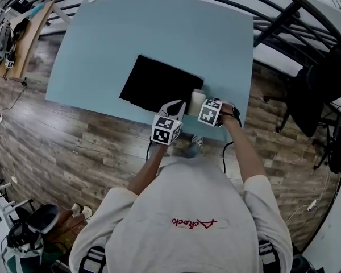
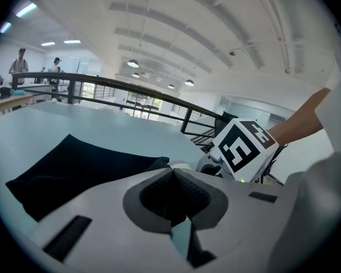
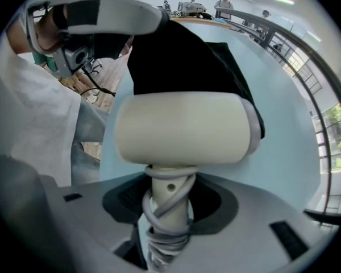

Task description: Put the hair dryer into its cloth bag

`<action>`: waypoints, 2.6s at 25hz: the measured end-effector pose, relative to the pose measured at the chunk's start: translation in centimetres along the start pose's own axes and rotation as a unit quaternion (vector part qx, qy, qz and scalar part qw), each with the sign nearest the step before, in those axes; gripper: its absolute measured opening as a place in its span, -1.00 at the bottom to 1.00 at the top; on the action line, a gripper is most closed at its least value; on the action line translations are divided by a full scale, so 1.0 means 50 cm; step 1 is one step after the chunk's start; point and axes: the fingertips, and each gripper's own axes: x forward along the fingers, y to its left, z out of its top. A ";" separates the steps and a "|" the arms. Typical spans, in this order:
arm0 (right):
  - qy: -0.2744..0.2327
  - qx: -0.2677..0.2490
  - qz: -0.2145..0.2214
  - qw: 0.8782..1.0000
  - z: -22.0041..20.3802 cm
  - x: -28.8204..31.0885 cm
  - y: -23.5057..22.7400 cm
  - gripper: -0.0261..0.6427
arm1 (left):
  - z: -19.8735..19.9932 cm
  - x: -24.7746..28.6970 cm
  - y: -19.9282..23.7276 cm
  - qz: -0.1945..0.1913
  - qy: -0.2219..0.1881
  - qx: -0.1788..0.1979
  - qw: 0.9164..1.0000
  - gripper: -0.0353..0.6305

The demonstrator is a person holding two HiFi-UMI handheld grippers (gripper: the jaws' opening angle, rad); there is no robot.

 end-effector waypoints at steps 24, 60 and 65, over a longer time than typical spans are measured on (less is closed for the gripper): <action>-0.024 -0.018 0.013 0.999 0.092 -0.011 -0.019 -0.32 | -0.009 -0.008 -0.038 -0.037 0.007 0.004 0.999 -0.85; -0.129 0.044 -0.037 0.990 0.042 -0.049 -0.047 0.04 | -0.039 0.014 -0.036 -0.065 0.051 0.008 0.997 -0.85; -0.095 0.051 -0.058 0.993 -0.034 -0.031 -0.042 0.04 | -0.031 0.030 -0.050 -0.072 0.054 0.015 0.996 -0.85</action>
